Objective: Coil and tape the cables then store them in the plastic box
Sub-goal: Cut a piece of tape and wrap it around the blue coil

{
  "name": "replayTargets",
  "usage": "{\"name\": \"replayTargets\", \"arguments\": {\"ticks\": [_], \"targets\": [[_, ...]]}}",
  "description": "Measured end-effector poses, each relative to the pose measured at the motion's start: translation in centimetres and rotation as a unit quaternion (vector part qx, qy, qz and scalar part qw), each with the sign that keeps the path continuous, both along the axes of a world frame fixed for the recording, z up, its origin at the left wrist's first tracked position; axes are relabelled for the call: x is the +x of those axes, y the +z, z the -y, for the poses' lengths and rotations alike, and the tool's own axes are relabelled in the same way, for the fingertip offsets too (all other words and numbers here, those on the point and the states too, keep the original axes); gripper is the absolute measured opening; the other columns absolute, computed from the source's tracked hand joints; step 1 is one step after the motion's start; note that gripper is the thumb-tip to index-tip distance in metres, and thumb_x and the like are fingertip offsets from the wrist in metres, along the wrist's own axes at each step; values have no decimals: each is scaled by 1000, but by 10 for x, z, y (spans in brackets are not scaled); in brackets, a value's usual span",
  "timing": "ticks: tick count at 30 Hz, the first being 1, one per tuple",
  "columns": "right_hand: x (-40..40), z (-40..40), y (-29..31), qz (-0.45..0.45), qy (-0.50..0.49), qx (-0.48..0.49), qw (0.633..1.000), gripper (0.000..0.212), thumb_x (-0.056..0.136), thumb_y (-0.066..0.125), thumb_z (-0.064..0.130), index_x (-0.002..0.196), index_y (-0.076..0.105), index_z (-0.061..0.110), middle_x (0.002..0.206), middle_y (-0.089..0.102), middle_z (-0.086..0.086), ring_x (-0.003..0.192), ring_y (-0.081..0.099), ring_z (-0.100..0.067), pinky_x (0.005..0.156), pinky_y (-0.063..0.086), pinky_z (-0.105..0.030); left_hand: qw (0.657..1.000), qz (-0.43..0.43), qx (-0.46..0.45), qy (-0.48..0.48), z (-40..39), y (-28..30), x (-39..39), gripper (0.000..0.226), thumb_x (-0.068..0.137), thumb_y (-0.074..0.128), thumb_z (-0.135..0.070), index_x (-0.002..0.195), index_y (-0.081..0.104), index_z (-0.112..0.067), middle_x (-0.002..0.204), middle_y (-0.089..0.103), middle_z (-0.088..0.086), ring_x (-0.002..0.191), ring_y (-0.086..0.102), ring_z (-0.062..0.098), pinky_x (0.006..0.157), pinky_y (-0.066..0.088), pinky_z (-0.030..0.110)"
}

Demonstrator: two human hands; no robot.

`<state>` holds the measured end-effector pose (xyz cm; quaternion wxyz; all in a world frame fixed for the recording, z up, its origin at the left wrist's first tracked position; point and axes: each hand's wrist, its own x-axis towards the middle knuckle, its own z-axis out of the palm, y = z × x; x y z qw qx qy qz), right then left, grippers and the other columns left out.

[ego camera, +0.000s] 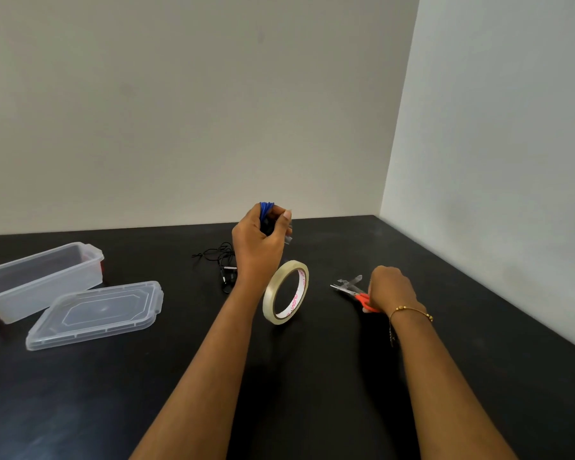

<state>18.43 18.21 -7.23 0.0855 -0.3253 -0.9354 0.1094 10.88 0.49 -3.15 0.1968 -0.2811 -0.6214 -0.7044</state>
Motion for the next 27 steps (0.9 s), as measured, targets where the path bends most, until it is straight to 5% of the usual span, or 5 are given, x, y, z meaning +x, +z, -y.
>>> {"name": "replayTargets", "arguments": {"ticks": [13, 17, 20, 24, 27], "targets": [[-7, -5, 1, 95, 82, -62, 990, 21, 81, 64, 9, 101, 69, 4, 105, 68, -10, 100, 64, -21, 90, 52, -30, 1000, 6, 15, -3, 3, 3, 2, 18, 87, 61, -12, 78, 54, -26, 68, 61, -2, 58, 61, 1, 59, 53, 13], [-11, -3, -1, -41, 94, -42, 994, 16, 85, 56, 4, 95, 69, 6, 106, 66, -9, 98, 63, -23, 89, 49, -28, 1000, 7, 16, -2, 4, 4, 1, 17, 87, 60, -12, 79, 54, -26, 69, 61, -2, 58, 61, 0, 59, 52, 12], [-15, 18, 0, -156, 189, -111, 963, 39, 88, 56, 6, 126, 54, 17, 127, 51, -5, 115, 51, -20, 100, 41, -30, 1000, 10, 16, -2, 4, 4, 1, 17, 86, 61, -12, 79, 54, -26, 69, 61, -3, 57, 61, 0, 59, 52, 12], [-23, 47, -2, -126, 315, -184, 923, 70, 89, 53, 4, 145, 19, 28, 148, 31, 0, 138, 25, -21, 114, 25, -44, 1000, 1, 2, -2, 5, 4, 0, 8, 86, 61, -14, 83, 57, -19, 68, 61, -3, 56, 60, 0, 58, 53, 14], [-25, 52, -3, -163, 328, -134, 921, 55, 90, 52, 5, 140, 36, 22, 134, 48, -8, 125, 42, -21, 109, 34, -38, 1000, 1, 0, -2, 5, 6, 1, 14, 86, 61, -13, 79, 55, -24, 69, 60, -4, 55, 60, -2, 56, 51, 11]]}}
